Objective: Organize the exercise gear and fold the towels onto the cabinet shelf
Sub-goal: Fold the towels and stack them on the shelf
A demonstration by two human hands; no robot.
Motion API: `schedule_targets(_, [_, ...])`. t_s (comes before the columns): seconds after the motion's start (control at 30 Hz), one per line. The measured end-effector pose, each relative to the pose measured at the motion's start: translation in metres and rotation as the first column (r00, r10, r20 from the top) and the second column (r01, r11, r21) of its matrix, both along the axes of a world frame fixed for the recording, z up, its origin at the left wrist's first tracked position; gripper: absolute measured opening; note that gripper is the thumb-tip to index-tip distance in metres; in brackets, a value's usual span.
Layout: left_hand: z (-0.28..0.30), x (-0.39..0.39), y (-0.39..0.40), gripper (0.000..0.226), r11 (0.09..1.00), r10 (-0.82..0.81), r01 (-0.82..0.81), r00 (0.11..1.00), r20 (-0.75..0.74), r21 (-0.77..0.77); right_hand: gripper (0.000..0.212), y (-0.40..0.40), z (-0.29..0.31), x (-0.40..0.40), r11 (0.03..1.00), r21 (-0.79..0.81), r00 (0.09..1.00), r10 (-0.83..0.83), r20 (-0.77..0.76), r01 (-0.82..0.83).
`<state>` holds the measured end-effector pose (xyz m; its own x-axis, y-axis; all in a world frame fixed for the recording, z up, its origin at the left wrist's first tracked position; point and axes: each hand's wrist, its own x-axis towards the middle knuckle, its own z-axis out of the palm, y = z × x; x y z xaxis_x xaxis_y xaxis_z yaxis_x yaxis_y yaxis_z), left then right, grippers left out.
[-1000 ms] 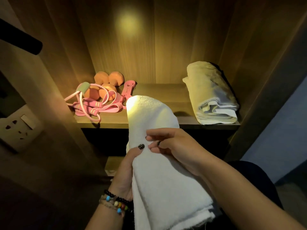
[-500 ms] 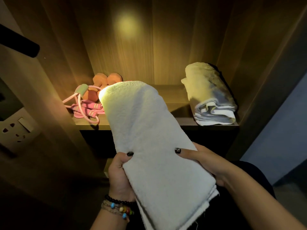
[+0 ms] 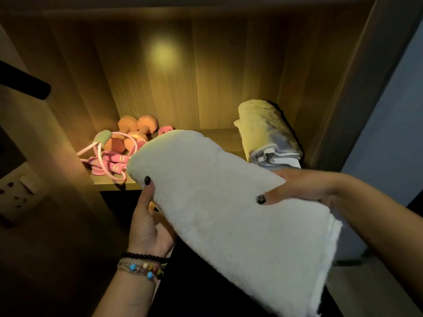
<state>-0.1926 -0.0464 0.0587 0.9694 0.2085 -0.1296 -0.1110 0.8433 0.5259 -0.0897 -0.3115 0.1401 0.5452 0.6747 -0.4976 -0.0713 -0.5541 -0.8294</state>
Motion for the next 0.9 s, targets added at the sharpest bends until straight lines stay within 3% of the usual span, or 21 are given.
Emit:
schedule_targets(0.07, [-0.002,-0.008,0.003,0.04,1.0,-0.014,0.015,0.999,0.045,-0.024,0.073,-0.005,0.014,0.005,0.998,-0.031,0.998,0.049,-0.04,-0.05])
schedule_targets(0.13, [-0.006,-0.016,0.009,0.064,0.996,-0.032,0.039,0.996,0.078,-0.083,0.102,-0.011,0.025,0.012,0.987,-0.099,0.989,0.117,-0.089,-0.126])
schedule_targets(0.2, [-0.011,-0.022,0.016,0.084,0.99,-0.066,0.074,0.996,0.064,-0.118,0.116,-0.016,0.033,0.021,0.973,-0.15,0.977,0.154,-0.147,-0.176])
schedule_targets(0.33, [-0.031,-0.023,0.033,0.083,0.989,-0.121,0.114,0.989,-0.084,-0.09,0.087,-0.025,0.029,0.042,0.944,-0.213,0.953,0.206,-0.221,-0.253])
schedule_targets(0.43, [-0.039,-0.018,0.038,0.053,0.965,-0.255,0.26,0.961,-0.106,0.031,0.071,-0.022,0.016,0.053,0.878,-0.335,0.935,0.286,-0.209,-0.343])
schedule_targets(0.6, [-0.035,-0.008,0.044,0.049,0.762,-0.458,0.557,0.824,-0.333,0.332,0.052,0.011,-0.003,0.055,0.727,-0.465,0.863,0.437,-0.253,-0.505])
schedule_targets(0.67, [-0.037,0.001,0.046,0.016,0.731,-0.379,0.512,0.854,-0.356,0.451,0.06,0.023,-0.004,0.053,0.78,-0.433,0.892,0.406,-0.197,-0.451])
schedule_targets(0.73, [-0.033,0.015,0.043,0.028,0.714,-0.327,0.488,0.866,-0.377,0.502,0.061,0.032,-0.01,0.048,0.901,-0.326,0.958,0.271,-0.092,-0.286])
schedule_targets(0.8, [-0.023,0.023,0.032,0.03,0.743,-0.57,0.563,0.816,-0.098,0.362,0.075,0.046,-0.022,0.037,0.959,-0.259,0.987,0.142,0.079,-0.117])
schedule_targets(0.83, [-0.019,0.027,0.03,0.034,0.763,-0.587,0.563,0.809,-0.025,0.318,0.09,0.054,-0.028,0.031,0.959,-0.275,0.973,0.131,0.188,-0.075])
schedule_targets(0.9, [-0.023,0.039,0.035,0.039,0.828,-0.435,0.455,0.89,-0.137,0.329,0.094,0.066,-0.042,0.023,0.955,-0.282,0.927,0.187,0.325,-0.094])
